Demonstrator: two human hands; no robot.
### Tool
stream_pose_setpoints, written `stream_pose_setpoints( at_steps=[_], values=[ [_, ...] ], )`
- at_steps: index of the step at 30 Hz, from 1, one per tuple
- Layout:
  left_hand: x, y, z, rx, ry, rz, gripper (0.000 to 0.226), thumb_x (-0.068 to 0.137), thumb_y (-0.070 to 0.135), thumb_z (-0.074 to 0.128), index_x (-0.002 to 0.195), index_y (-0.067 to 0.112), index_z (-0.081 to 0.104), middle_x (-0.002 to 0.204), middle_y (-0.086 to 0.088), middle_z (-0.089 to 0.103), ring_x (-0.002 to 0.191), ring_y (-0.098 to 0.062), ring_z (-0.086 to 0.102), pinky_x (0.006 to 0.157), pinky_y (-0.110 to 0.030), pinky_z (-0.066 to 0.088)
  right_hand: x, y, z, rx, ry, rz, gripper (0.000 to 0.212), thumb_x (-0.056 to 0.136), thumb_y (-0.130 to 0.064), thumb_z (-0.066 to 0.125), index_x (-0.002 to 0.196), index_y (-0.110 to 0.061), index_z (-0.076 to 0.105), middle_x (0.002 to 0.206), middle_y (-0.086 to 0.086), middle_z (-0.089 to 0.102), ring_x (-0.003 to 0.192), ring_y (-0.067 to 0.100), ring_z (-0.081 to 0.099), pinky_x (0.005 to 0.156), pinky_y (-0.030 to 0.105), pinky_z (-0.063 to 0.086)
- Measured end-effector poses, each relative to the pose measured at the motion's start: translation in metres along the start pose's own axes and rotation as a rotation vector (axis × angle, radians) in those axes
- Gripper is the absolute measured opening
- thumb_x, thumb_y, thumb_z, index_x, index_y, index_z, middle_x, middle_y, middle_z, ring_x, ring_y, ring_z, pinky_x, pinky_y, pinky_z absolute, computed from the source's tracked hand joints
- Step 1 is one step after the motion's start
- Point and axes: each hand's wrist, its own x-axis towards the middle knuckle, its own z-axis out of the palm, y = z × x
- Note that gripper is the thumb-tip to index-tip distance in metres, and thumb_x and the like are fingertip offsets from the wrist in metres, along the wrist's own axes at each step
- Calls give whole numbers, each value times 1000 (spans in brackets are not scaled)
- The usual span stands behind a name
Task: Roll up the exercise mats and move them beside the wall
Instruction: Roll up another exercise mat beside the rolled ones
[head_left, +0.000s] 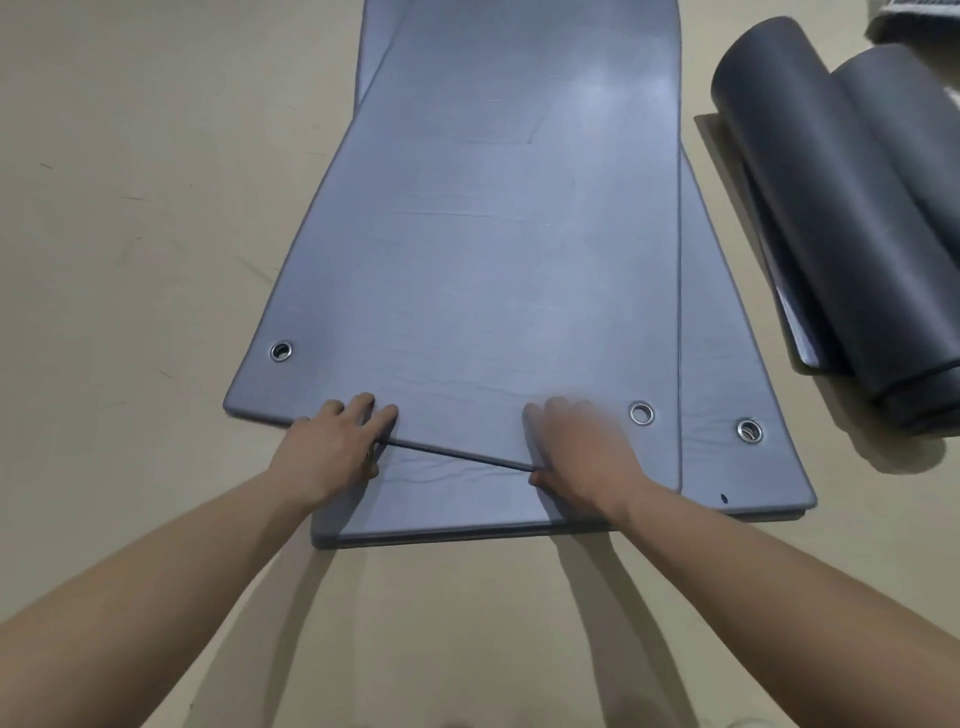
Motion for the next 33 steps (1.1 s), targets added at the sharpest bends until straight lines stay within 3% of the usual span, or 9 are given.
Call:
stream_pose_setpoints(
  at_steps=[4, 10, 16, 18, 22, 25, 29, 31, 33],
  values=[
    [6, -8, 17, 13, 88, 25, 86, 61, 41, 94, 130, 27, 45, 120, -12, 56, 104, -36, 55, 69, -45, 53, 5, -1, 4, -130, -11, -55, 69, 90, -53, 69, 140, -12, 44, 128, 10, 51, 99, 35, 54, 65, 38, 33],
    [2, -6, 10, 11, 120, 52, 85, 66, 44, 90, 136, 22, 48, 120, -13, 56, 106, -36, 56, 74, -44, 55, -9, 2, 11, -286, 144, -267, 26, 70, -5, 61, 95, -7, 68, 77, 11, 60, 50, 29, 50, 41, 31, 22],
    [-15, -2, -31, -4, 385, 190, 37, 94, 28, 58, 129, 14, 60, 117, -13, 60, 104, -37, 58, 82, -45, 53, -41, 31, -46, 78, 125, -53, 36, 94, -3, 44, 126, -17, 55, 117, 6, 67, 97, 36, 64, 70, 40, 40],
    [-26, 3, -45, -27, 396, 198, 41, 91, 26, 42, 123, 12, 63, 116, -14, 64, 99, -37, 63, 78, -45, 56, -54, 47, -62, 141, 153, 35, 35, 98, -8, 45, 126, -24, 58, 119, 0, 69, 101, 33, 64, 69, 38, 37],
    [-38, 26, -61, -143, 354, 208, 43, 94, 32, 26, 105, 13, 63, 93, -12, 68, 76, -37, 65, 58, -43, 53, -67, 76, -78, 192, 216, 163, 23, 107, -34, 42, 117, -33, 62, 100, 1, 76, 93, 31, 66, 75, 40, 51],
    [-35, 42, -72, -156, 302, 98, 38, 108, 40, 26, 109, 19, 58, 92, -8, 71, 76, -33, 63, 61, -39, 41, -68, 93, -73, 232, 47, 180, 24, 107, -35, 44, 117, -33, 65, 114, 2, 74, 103, 30, 65, 81, 38, 48],
    [-21, 58, -62, -237, -66, 82, 22, 111, 40, 37, 99, 24, 47, 101, -13, 69, 79, -29, 49, 68, -39, 33, -68, 99, -66, 350, -199, 158, 21, 105, -37, 50, 115, -37, 69, 125, -6, 69, 114, 22, 62, 87, 35, 46],
    [-9, 55, -57, -313, -159, 78, 19, 110, 40, 40, 95, 30, 45, 106, -10, 70, 86, -28, 53, 71, -38, 35, -71, 95, -51, 168, -18, 132, 15, 103, -37, 55, 112, -36, 67, 112, -4, 72, 101, 24, 64, 75, 35, 43],
    [9, 49, -57, -305, -147, 55, 17, 109, 43, 42, 100, 33, 52, 111, -7, 70, 94, -28, 57, 74, -36, 37, -76, 88, -34, -56, 310, 65, 17, 90, -14, 70, 103, -23, 68, 97, 3, 70, 83, 31, 60, 74, 38, 42]
  ],
)
